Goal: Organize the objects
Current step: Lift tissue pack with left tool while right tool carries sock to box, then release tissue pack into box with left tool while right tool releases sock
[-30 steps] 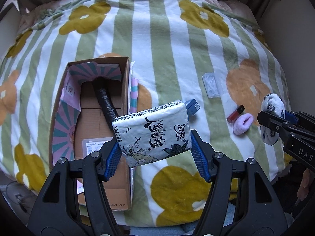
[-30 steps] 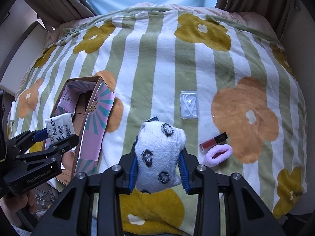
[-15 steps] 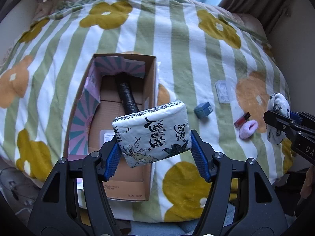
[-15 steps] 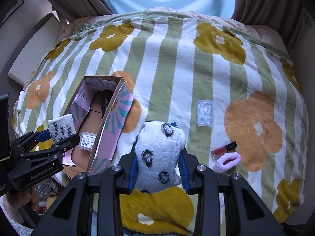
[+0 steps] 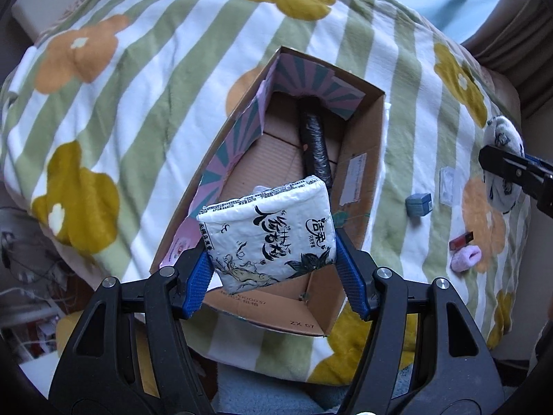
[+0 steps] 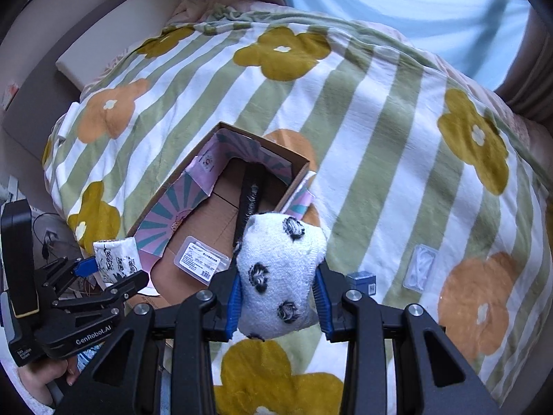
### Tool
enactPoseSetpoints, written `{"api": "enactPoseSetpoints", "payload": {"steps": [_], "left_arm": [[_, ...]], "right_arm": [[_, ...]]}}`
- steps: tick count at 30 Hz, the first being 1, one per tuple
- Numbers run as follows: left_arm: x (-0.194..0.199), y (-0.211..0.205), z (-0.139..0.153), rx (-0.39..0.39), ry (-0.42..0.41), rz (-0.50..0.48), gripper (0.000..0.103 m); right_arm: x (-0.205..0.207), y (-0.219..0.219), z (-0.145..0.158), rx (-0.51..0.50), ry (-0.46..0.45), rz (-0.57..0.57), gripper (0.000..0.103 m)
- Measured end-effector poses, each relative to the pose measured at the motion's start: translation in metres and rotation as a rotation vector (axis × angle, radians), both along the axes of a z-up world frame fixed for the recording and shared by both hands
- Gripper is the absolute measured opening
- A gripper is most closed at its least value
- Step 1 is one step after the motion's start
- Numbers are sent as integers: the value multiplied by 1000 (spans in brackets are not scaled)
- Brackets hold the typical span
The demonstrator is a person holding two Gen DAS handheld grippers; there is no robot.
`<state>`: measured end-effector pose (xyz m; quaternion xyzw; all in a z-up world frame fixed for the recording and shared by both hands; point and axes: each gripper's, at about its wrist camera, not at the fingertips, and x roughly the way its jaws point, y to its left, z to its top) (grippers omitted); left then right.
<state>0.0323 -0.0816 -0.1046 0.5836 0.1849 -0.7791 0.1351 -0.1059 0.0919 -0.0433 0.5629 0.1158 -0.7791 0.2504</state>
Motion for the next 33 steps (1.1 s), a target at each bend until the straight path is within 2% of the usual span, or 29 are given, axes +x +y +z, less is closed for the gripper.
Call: {"api": "enactPoseSetpoints", "payload": {"steps": [8, 16, 29, 30, 32, 33], "left_arm": [[6, -10, -34, 40, -59, 110, 62], [-4, -13, -64, 46, -114, 149, 62], [-28, -22, -101, 80, -167, 163, 62], [-29, -23, -102, 84, -168, 196, 62], [-32, -23, -103, 83, -172, 187, 62], [-33, -23, -103, 83, -171, 231, 62]], "right_arm": [[-32, -62, -28, 29, -40, 175, 33], [-51, -118, -72, 58, -87, 309, 33], [-73, -158, -153, 125, -207, 360, 33], [-75, -158, -158, 131, -214, 359, 33], [-78, -159, -164, 141, -225, 355, 33], [-79, -159, -166, 145, -227, 353, 33]]}}
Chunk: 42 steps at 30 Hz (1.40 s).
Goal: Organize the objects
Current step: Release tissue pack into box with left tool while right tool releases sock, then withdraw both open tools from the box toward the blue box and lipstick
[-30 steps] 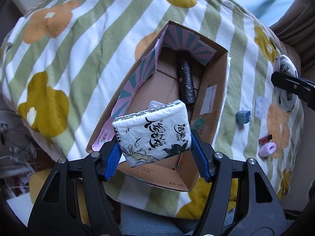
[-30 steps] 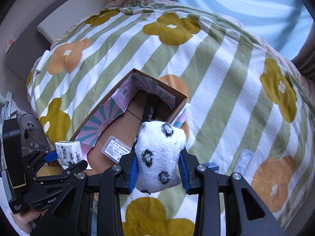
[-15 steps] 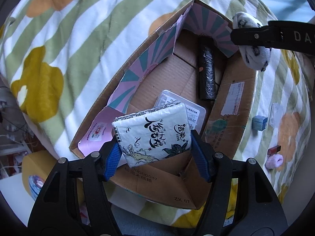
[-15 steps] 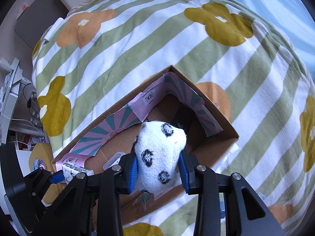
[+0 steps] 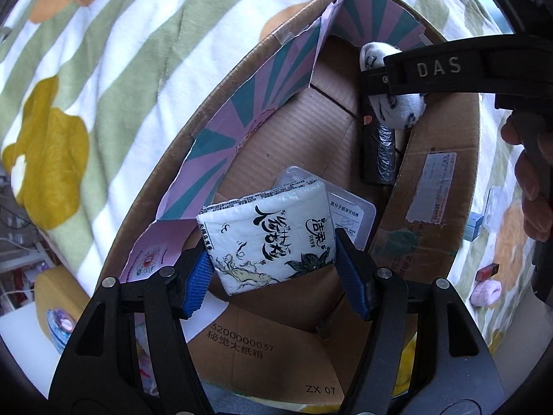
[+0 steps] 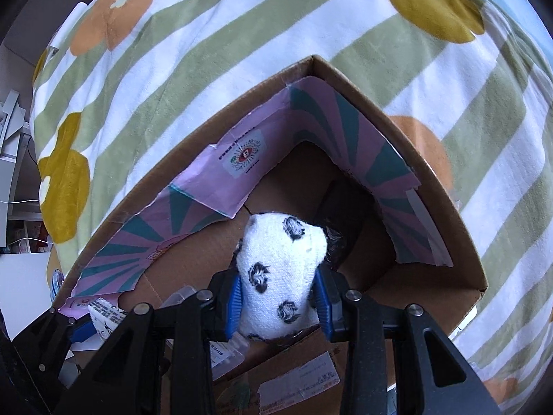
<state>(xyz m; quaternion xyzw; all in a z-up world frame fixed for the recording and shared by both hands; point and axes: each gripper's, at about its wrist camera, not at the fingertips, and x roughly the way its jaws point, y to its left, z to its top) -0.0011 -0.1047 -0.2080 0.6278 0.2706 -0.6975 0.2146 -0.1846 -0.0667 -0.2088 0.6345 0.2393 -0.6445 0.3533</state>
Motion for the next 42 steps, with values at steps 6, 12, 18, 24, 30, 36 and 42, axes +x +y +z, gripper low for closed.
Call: {"api": "enactPoseSetpoints", "payload": {"steps": [6, 12, 18, 24, 30, 36, 42], "left_arm": [[-5, 2, -2, -12, -14, -19, 62], [-6, 4, 0, -50, -23, 2, 100], [-9, 12, 0, -50, -11, -7, 103], [-12, 19, -3, -40, -13, -7, 103], [-13, 27, 2, -37, -5, 4, 103], [-9, 39, 21, -40, 19, -8, 103], [9, 38, 64, -73, 53, -46, 103]], "right_arm": [[-2, 0, -3, -2, -15, -7, 33], [-3, -1, 0, -23, -41, -26, 46], [0, 0, 0, -46, -15, -51, 103], [6, 6, 5, -48, 10, -36, 103], [14, 13, 20, -45, 18, -35, 103], [22, 31, 48, -54, 14, -60, 103], [35, 48, 78, -68, 35, -81, 103]]}}
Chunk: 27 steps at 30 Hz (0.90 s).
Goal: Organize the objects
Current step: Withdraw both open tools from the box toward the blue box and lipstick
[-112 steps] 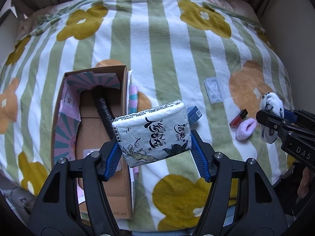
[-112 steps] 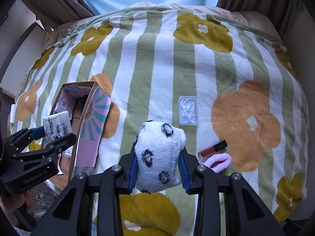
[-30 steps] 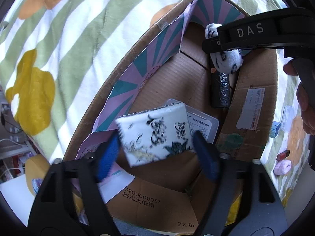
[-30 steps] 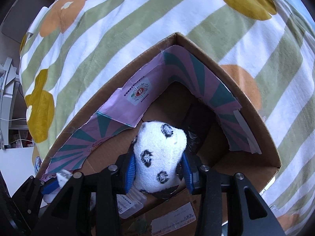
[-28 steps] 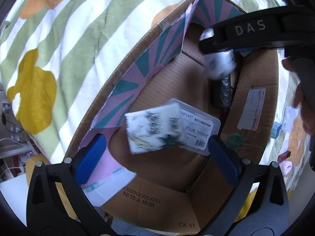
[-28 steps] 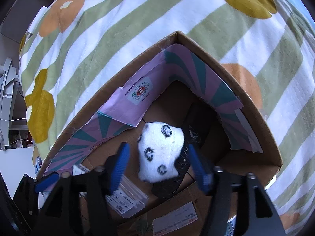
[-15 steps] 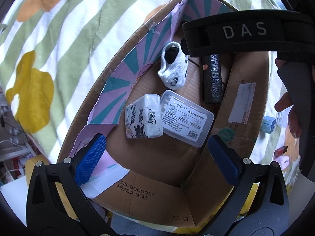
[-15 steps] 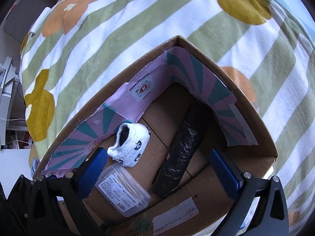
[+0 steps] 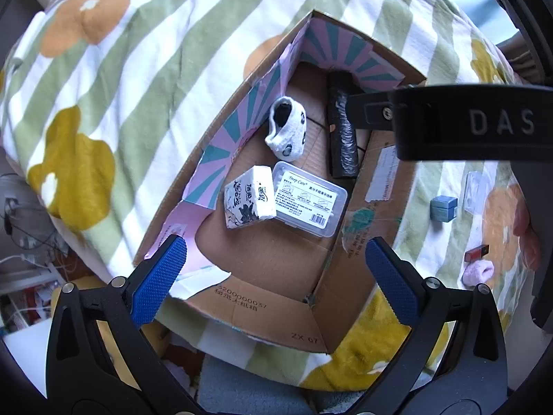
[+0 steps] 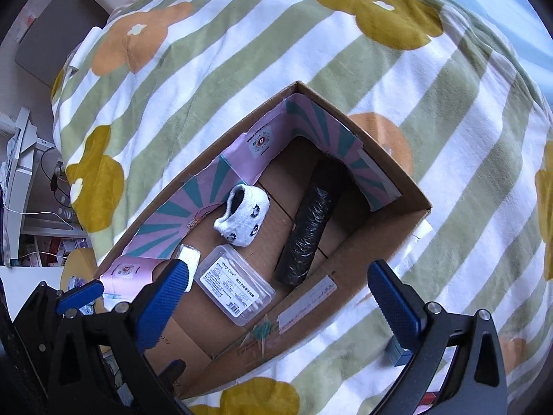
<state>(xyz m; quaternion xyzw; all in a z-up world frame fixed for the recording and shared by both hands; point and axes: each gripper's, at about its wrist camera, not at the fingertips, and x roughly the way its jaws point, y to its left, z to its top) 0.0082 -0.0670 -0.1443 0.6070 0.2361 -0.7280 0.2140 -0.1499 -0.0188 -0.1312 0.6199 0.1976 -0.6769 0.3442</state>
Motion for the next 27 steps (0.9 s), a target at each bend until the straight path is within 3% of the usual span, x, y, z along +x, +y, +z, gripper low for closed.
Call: {"api": "enactPoseSetpoints", "payload": {"steps": [10, 19, 23, 27], "left_arm": [[-2, 11, 51, -31, 68, -109, 103], [-19, 46, 88, -53, 168, -249, 103], [-33, 67, 96, -58, 190, -343, 103], [-44, 91, 108, -33, 263, -444, 103]], "right_arm": [[24, 52, 55, -53, 69, -125, 103], [45, 137, 96, -59, 133, -354, 103], [57, 184, 113, -75, 154, -476, 103], [69, 230, 127, -100, 189, -615, 103]]}}
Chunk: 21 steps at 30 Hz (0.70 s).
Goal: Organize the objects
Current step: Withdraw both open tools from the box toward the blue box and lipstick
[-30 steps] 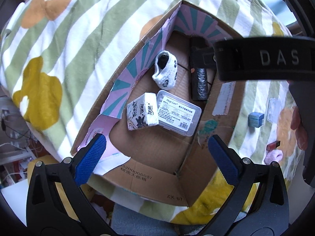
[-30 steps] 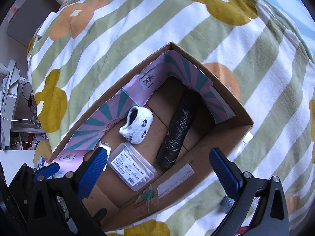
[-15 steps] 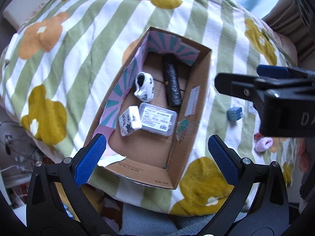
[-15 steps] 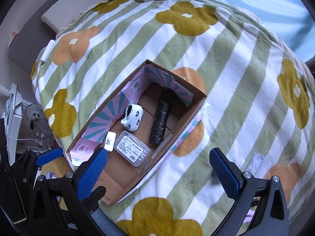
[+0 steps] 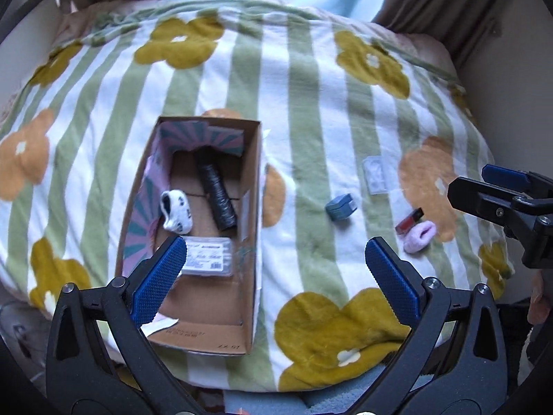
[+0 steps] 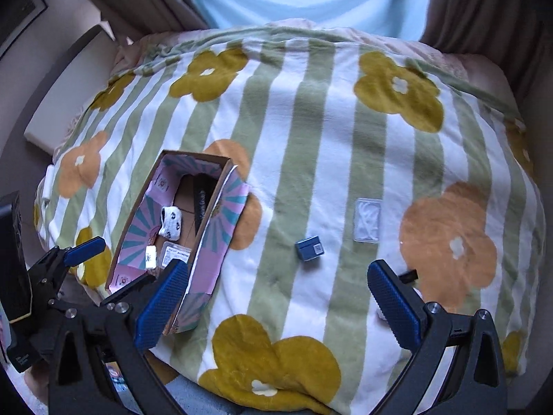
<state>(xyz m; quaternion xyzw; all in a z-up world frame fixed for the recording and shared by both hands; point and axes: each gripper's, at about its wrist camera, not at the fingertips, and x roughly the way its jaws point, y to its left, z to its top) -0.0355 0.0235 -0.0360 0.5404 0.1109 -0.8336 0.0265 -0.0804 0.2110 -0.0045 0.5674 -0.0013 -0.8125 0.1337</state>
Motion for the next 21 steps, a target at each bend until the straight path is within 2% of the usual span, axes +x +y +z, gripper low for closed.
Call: {"api": "enactPoseSetpoints", "payload": {"steps": [4, 9, 11, 12, 21], "left_arm": [[-15, 23, 8, -1, 23, -88, 103], [-30, 44, 14, 12, 46, -156, 103], [-35, 52, 15, 11, 50, -181, 103], [-36, 56, 15, 13, 47, -269, 103], [-42, 87, 4, 9, 57, -318, 103]], "right_arm": [[14, 41, 7, -1, 33, -128, 103], [29, 75, 14, 16, 76, -215, 103], [34, 86, 18, 10, 102, -238, 103], [36, 90, 19, 14, 113, -247, 103], [50, 119, 9, 38, 154, -242, 103]]}}
